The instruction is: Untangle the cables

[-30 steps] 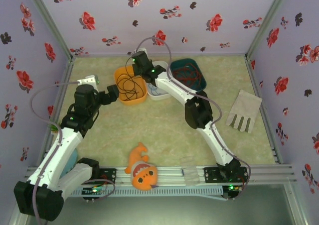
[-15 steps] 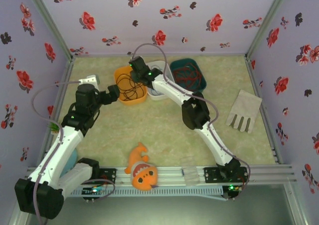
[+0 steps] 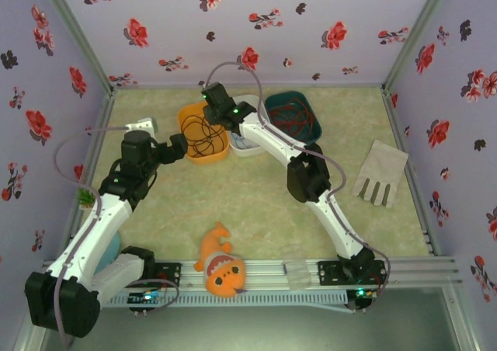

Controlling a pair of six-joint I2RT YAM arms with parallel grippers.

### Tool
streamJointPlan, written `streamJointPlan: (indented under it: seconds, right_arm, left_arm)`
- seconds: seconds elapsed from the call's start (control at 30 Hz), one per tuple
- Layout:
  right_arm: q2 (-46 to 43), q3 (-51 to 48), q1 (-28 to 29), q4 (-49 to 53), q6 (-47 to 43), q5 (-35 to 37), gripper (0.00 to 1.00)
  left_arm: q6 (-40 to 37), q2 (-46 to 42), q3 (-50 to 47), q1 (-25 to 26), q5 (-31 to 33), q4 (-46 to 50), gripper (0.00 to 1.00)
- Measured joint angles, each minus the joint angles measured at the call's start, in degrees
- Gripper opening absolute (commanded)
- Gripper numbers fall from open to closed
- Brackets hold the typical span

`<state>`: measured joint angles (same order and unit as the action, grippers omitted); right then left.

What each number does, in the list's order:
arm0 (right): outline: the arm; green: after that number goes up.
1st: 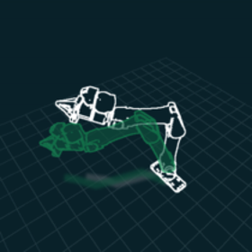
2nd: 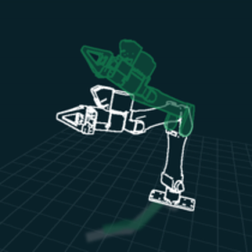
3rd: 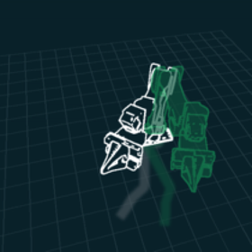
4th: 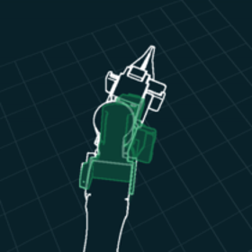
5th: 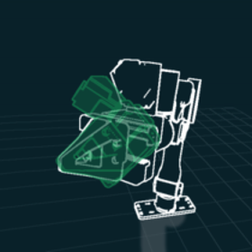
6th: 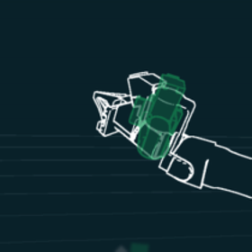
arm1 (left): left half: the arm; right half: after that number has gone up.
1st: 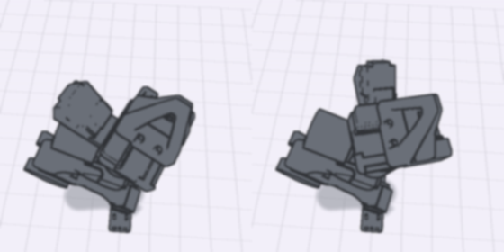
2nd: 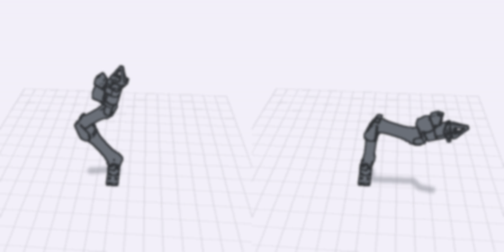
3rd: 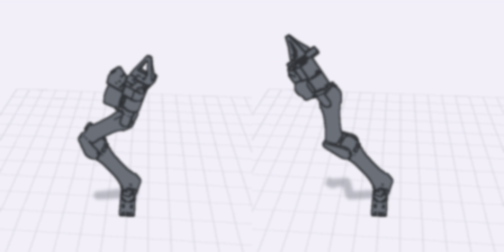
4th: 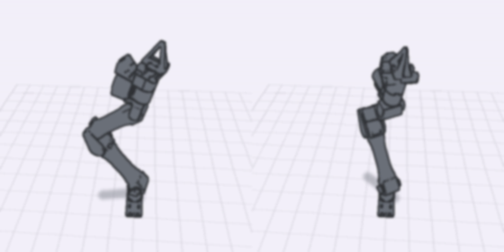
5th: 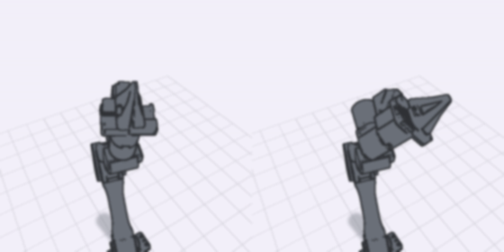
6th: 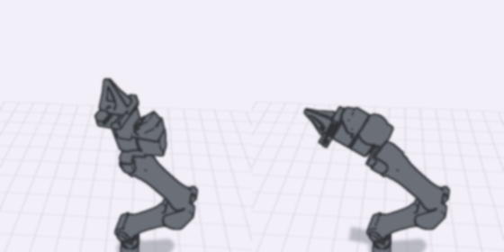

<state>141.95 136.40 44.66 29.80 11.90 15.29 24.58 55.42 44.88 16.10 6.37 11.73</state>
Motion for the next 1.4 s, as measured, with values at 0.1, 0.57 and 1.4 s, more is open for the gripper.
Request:
streamJointPlan:
  seconds: [0.1, 0.57, 1.4]
  right_arm:
    - [0.0, 0.0, -0.2, 0.1, 0.0, 0.9, 0.33]
    - [-23.5, -34.2, -4.8, -6.7, 0.9, 9.2, 0.55]
    - [-78.6, -98.7, -27.1, -21.9, 6.6, 26.8, 0.99]
  left_arm:
    - [0.0, 0.2, 0.0, 0.0, 0.0, -0.2, 1.00]
    - [-0.1, 1.7, 0.0, -7.7, 5.6, 2.6, 1.00]
    - [-15.8, 7.9, -19.9, -15.3, 11.5, -26.2, 1.00]
